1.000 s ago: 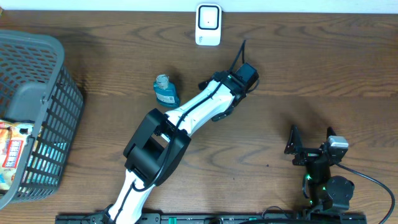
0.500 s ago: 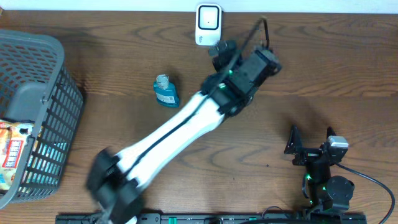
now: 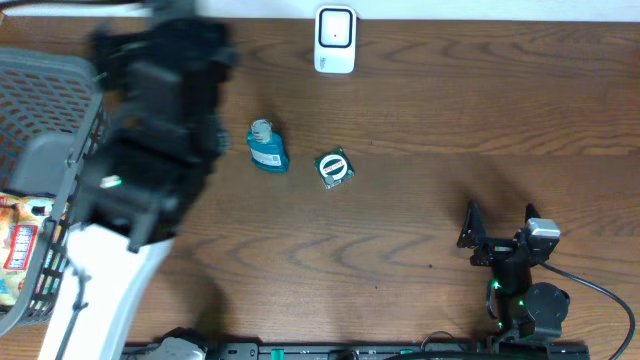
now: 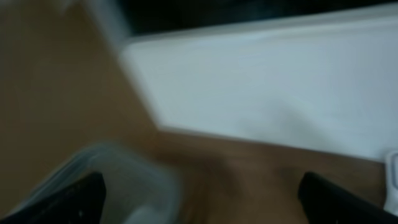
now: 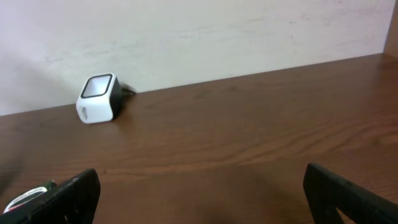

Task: Scan the item barcode
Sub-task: 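Present the green tin to the scanner, then place it on the table, then reach the left gripper into the basket and grasp the orange tissue pack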

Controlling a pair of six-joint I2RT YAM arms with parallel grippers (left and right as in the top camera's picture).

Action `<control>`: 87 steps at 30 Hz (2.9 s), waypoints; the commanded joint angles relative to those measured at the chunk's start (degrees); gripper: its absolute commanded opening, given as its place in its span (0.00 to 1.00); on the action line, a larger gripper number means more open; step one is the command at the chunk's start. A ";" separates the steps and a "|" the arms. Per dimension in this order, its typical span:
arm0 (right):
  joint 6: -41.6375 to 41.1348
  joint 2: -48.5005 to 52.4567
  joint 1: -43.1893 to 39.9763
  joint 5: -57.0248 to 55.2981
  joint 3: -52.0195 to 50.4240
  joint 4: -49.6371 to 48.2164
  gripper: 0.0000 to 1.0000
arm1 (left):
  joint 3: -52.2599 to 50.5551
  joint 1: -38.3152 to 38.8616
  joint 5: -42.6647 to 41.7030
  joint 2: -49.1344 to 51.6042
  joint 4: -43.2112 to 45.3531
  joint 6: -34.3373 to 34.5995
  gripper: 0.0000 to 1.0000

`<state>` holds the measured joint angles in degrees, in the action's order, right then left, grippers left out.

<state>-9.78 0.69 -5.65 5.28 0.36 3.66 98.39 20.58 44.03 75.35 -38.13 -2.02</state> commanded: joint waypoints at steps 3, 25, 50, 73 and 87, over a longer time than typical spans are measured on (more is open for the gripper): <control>0.63 -0.31 0.46 -0.26 -0.04 0.24 0.99 | 0.63 -16.72 1.44 -4.76 -9.40 27.93 0.98; 0.63 -0.31 0.44 -0.26 -0.04 0.24 0.99 | -3.63 -63.14 -19.21 16.79 -20.11 43.82 0.98; 0.63 -0.31 0.44 -0.26 -0.04 0.24 0.99 | -9.29 -67.06 -18.97 38.95 -7.13 43.25 0.98; 0.63 -0.31 0.44 -0.26 -0.04 0.24 0.99 | -16.68 -67.78 -19.02 43.93 -2.29 42.36 0.93; 0.63 -0.31 0.44 -0.26 -0.04 0.24 0.99 | -19.52 -67.76 -22.08 42.77 -2.67 42.36 0.19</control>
<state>-9.80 0.69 -5.65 5.30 0.36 3.66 81.12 -47.22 29.43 116.57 -39.68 40.03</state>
